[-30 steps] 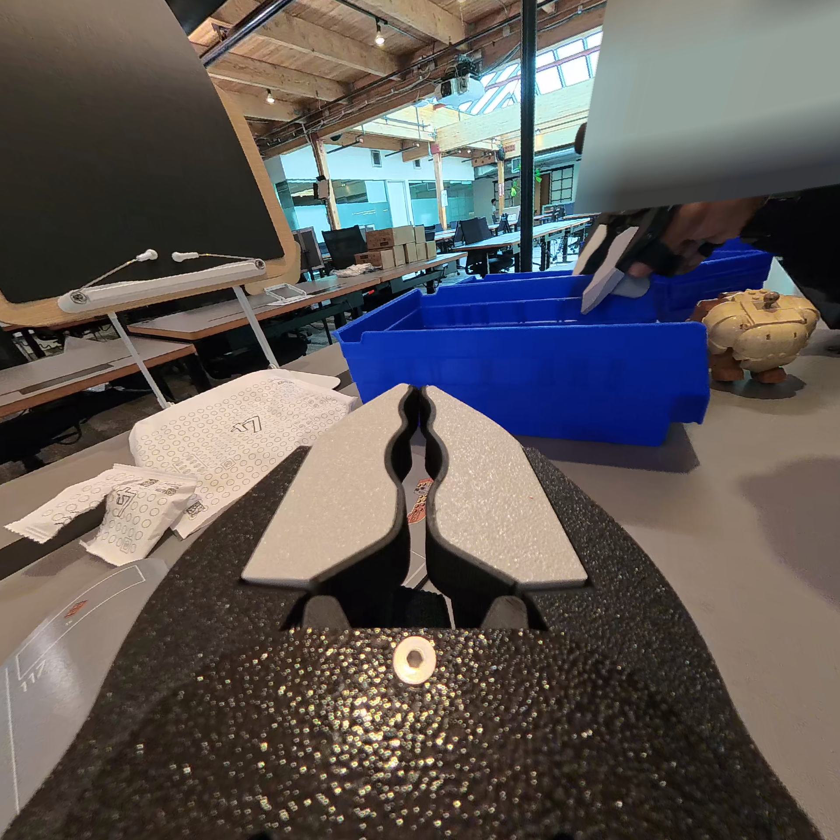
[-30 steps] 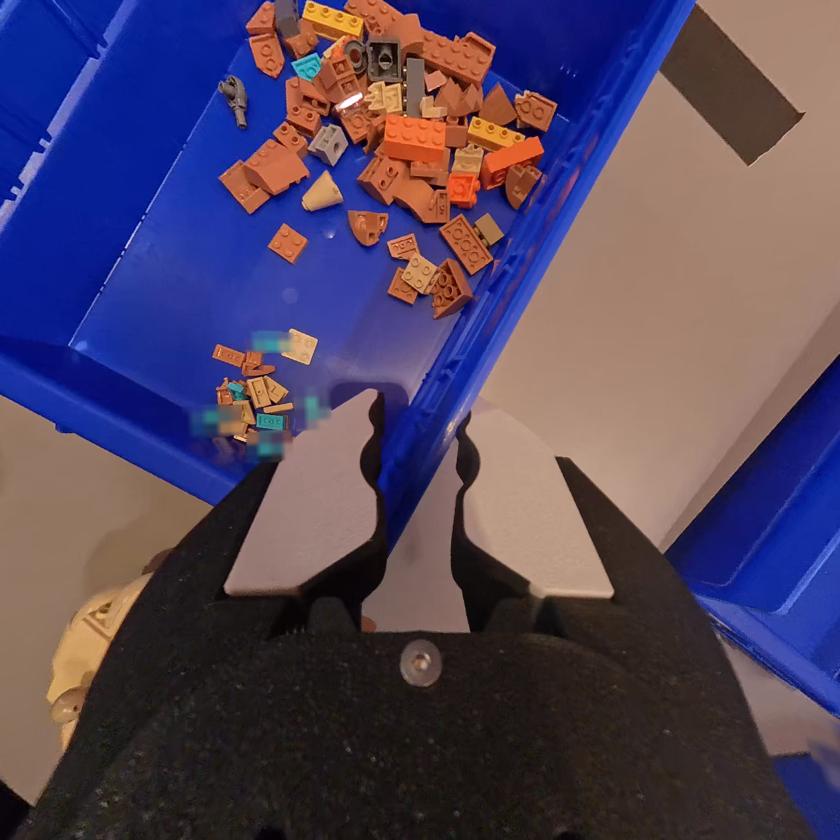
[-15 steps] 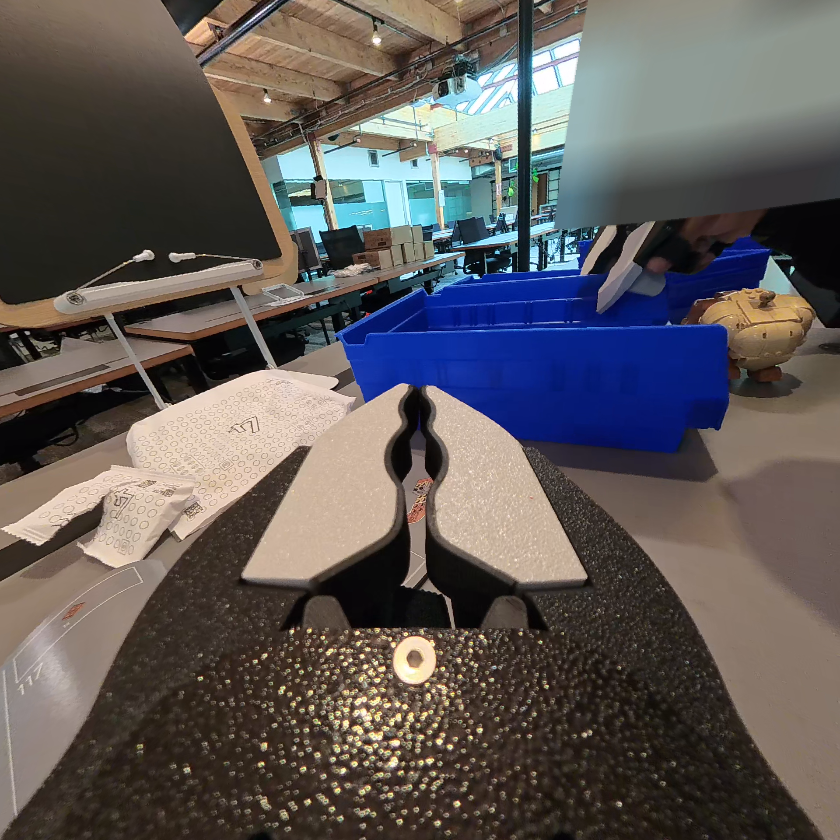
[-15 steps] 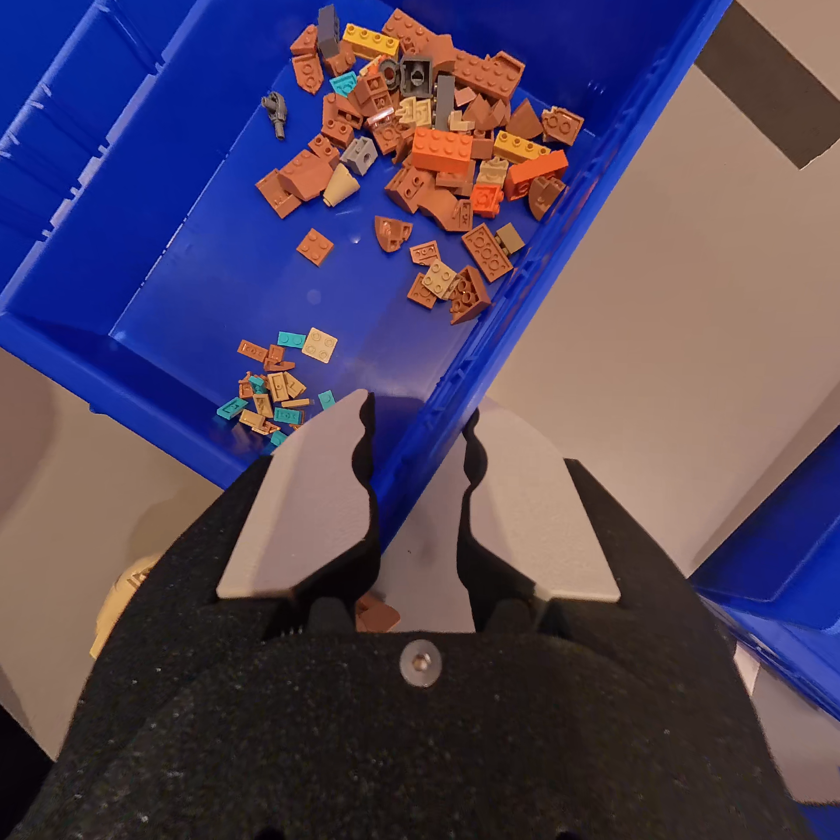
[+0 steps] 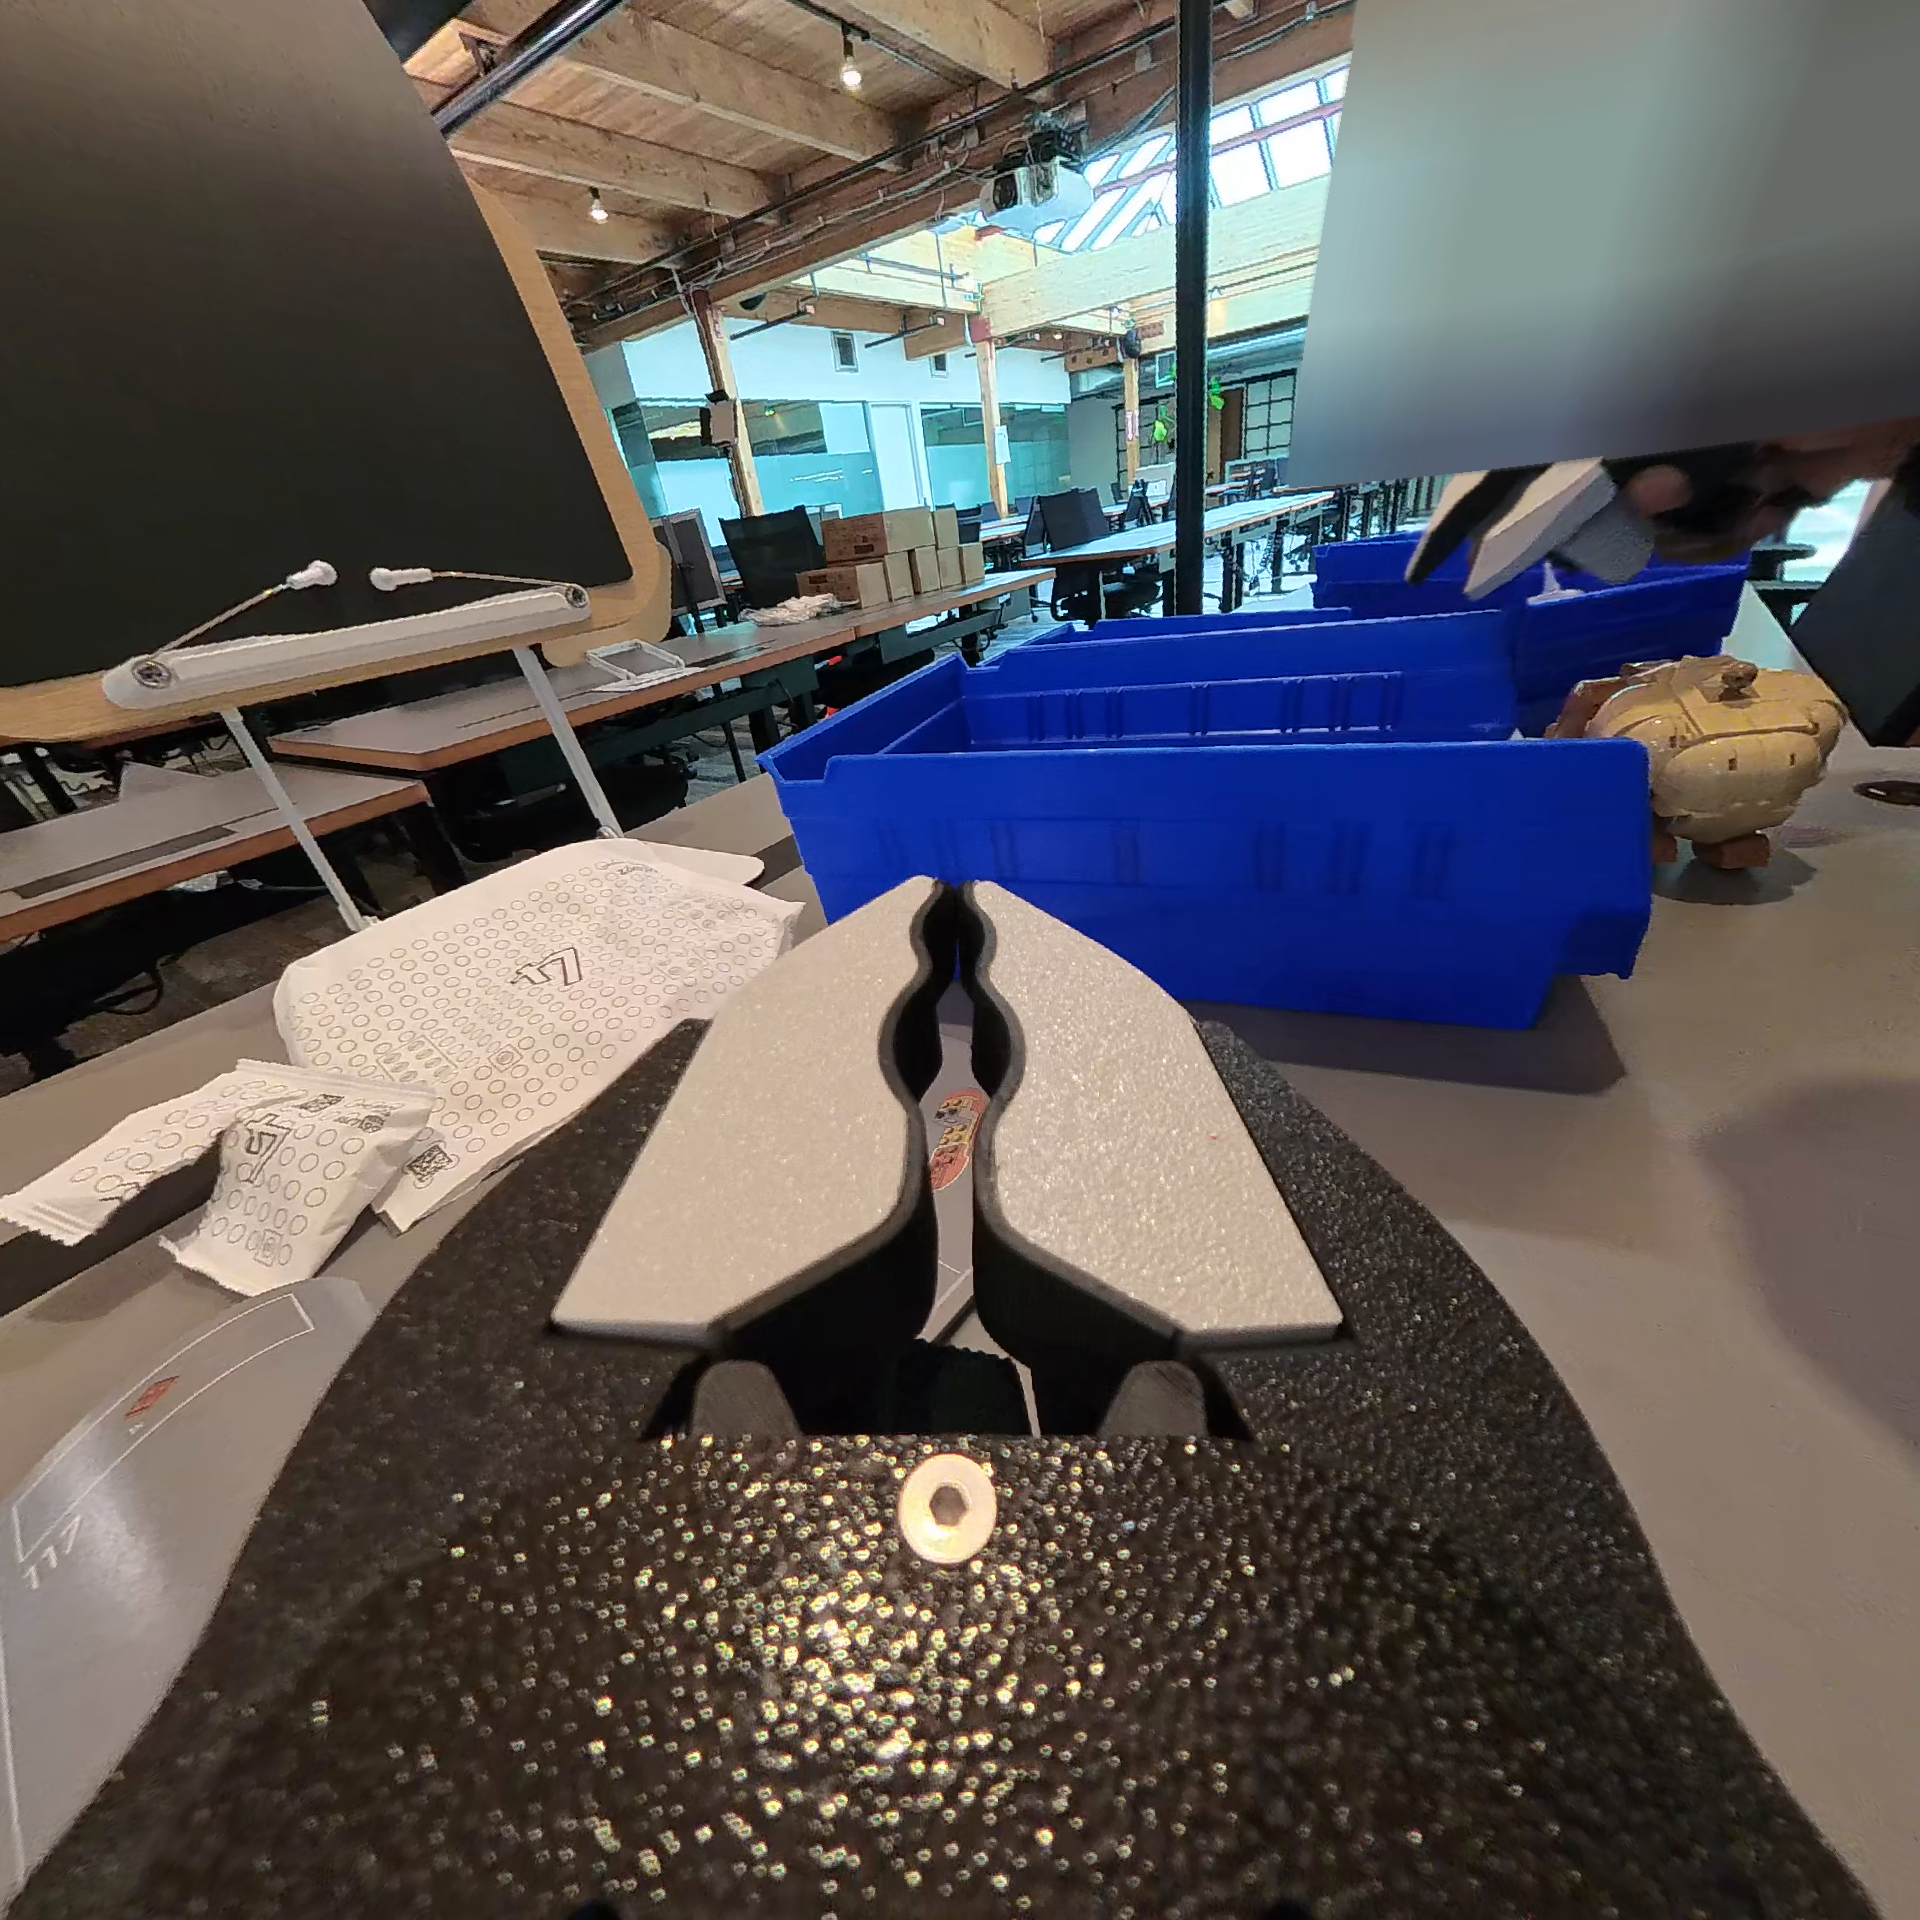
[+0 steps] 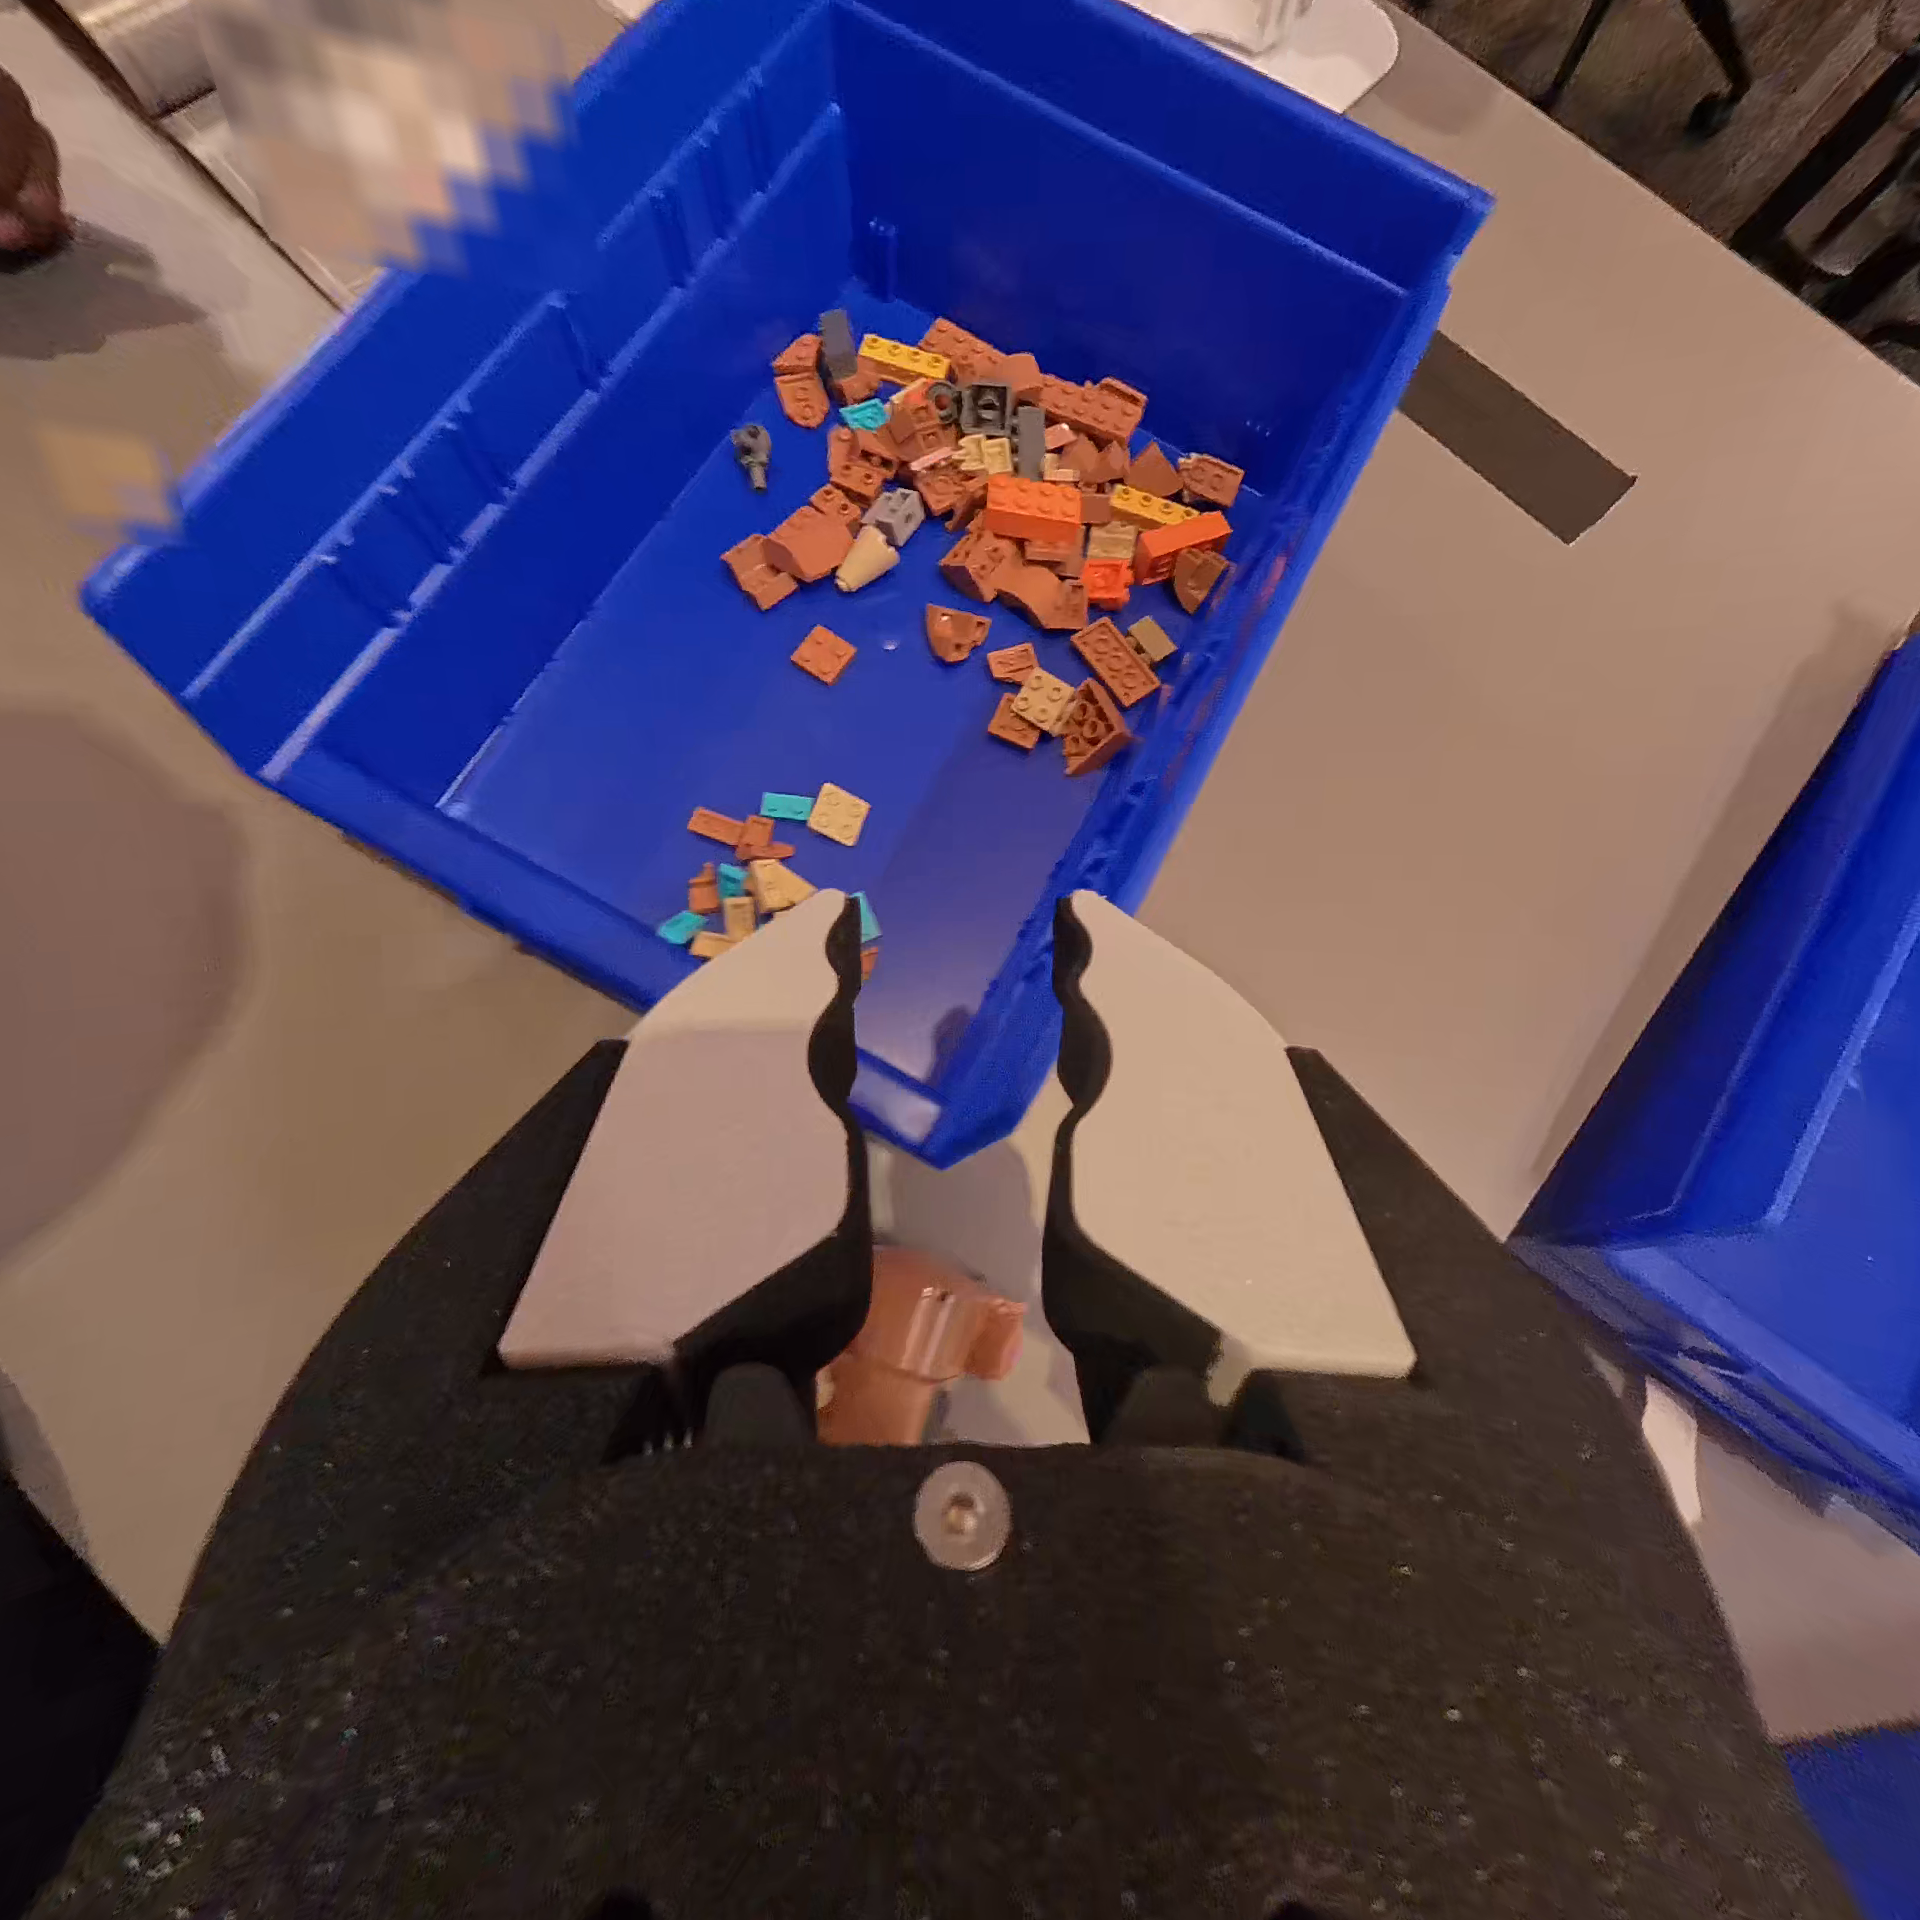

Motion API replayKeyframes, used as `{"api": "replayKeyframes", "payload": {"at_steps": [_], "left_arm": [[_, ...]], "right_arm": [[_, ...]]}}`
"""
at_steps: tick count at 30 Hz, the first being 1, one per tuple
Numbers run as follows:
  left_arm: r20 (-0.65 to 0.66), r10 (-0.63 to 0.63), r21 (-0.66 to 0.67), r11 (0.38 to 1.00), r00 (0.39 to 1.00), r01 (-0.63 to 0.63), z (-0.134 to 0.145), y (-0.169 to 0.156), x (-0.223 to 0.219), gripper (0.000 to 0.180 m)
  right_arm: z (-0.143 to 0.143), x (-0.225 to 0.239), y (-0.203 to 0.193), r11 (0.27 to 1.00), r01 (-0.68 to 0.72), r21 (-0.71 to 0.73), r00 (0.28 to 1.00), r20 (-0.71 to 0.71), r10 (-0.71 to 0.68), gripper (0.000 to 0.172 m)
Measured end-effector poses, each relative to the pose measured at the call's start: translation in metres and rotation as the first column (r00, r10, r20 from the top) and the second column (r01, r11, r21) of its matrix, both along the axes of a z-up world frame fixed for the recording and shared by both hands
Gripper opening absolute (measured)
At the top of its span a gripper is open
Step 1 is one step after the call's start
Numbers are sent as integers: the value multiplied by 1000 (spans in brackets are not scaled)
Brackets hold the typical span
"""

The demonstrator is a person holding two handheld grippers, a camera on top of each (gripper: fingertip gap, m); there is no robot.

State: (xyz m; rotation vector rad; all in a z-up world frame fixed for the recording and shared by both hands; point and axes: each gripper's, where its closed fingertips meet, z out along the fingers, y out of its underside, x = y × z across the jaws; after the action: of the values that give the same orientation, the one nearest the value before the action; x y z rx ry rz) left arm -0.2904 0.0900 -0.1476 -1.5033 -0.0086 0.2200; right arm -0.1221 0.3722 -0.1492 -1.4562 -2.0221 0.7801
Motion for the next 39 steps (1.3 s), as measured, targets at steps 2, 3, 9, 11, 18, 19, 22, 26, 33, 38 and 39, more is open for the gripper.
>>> {"api": "replayKeyframes", "payload": {"at_steps": [2, 3, 9, 11, 18, 19, 22, 26, 33, 38, 39], "left_arm": [[4, -7, 1, 1000, 1000, 7, 0, 0, 2, 0], [7, -9, 0, 1000, 1000, 9, 0, 0, 3, 0], [1, -29, -7, 1000, 1000, 29, -1, -1, 10, 0], [3, -39, -5, 999, 999, 39, -1, -3, 12, 0], [32, -64, 5, 998, 997, 64, 0, -8, 18, 0], [37, -67, 6, 998, 997, 67, 0, -8, 18, 0], [51, -84, 11, 996, 995, 83, 1, -9, 21, 0], [47, -114, 7, 993, 992, 114, 0, -9, 27, 0], [48, -163, 16, 987, 985, 162, 1, -12, 33, 0], [58, -191, 33, 981, 980, 190, 3, -15, 35, 0], [58, -199, 37, 980, 978, 197, 3, -15, 36, 0]], "right_arm": [[2, 8, -17, 1000, -15, -8, 1000, -8, 15, 35], [3, 10, -26, 999, -29, -20, 1000, -6, 29, 34], [6, -4, -67, 995, -98, -4, 995, 18, 98, 33], [11, -21, -75, 995, -97, 6, 995, -4, 97, 33], [26, -86, -63, 1000, -20, -10, 999, -48, 19, 31], [28, -93, -61, 1000, -3, -9, 999, -50, 3, 31], [32, -107, -63, 1000, 13, 13, 998, -56, -12, 31], [26, -116, -59, 996, 42, 75, 998, -45, -39, 31], [10, -123, -42, 992, 95, 81, 995, -3, -95, 31], [10, -131, -45, 991, 108, 79, 994, 12, -109, 31], [11, -134, -47, 991, 108, 76, 994, 11, -109, 31]]}}
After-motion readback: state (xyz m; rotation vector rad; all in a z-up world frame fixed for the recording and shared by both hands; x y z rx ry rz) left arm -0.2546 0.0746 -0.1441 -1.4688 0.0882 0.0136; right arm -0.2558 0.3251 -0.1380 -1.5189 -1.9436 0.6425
